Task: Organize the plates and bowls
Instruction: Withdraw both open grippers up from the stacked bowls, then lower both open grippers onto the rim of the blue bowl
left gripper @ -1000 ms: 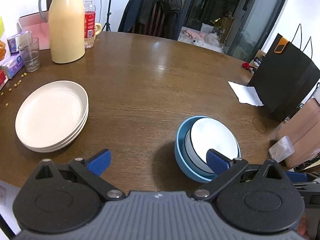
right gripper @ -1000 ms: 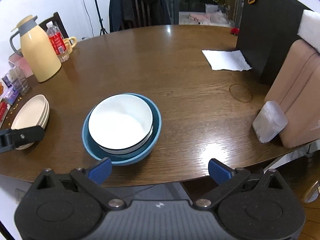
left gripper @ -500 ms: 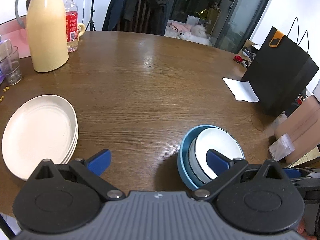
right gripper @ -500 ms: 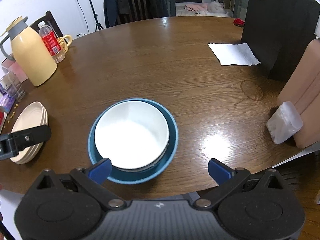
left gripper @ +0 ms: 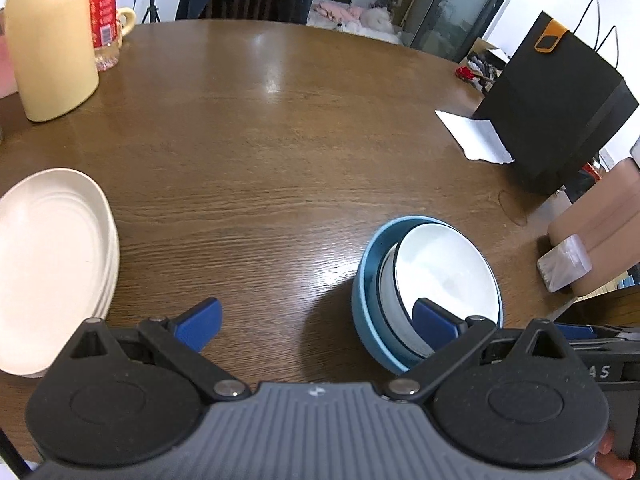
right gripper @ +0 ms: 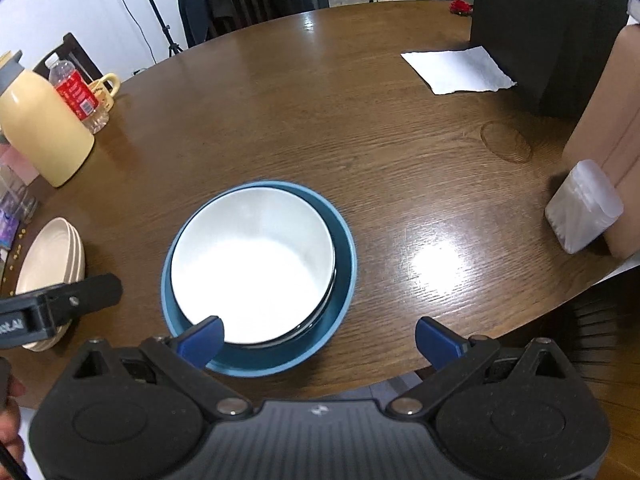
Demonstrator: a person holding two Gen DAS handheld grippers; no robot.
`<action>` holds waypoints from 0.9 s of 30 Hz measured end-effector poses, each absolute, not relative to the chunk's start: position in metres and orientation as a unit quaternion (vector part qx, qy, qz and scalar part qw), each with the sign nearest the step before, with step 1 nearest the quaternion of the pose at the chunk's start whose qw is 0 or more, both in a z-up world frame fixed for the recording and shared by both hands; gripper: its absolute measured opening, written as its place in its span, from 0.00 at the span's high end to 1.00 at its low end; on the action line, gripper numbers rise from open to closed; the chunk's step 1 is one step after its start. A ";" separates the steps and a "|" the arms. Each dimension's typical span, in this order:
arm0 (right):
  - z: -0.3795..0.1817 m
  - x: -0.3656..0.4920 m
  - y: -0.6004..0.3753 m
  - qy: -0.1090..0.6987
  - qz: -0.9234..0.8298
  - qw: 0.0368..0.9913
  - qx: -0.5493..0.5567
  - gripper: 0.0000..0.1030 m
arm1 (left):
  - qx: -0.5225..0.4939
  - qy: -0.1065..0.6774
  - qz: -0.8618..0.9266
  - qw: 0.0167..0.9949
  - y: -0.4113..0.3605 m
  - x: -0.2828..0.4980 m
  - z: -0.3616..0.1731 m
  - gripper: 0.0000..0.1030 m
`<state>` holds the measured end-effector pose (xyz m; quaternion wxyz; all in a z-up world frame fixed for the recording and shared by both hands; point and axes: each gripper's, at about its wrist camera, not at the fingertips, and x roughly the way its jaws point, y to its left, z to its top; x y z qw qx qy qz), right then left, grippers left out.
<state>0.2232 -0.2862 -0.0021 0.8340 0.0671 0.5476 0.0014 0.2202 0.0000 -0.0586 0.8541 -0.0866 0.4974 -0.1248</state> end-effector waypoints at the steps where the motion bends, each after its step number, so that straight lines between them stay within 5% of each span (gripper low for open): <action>1: -0.002 0.225 -0.289 0.547 0.004 0.834 0.071 0.01 | -0.091 0.500 -0.124 0.852 -0.002 0.223 -0.061 0.00; 27: -0.074 0.304 -0.329 0.624 0.099 0.762 0.142 0.11 | -0.159 0.579 -0.096 0.794 -0.038 0.267 -0.114 0.04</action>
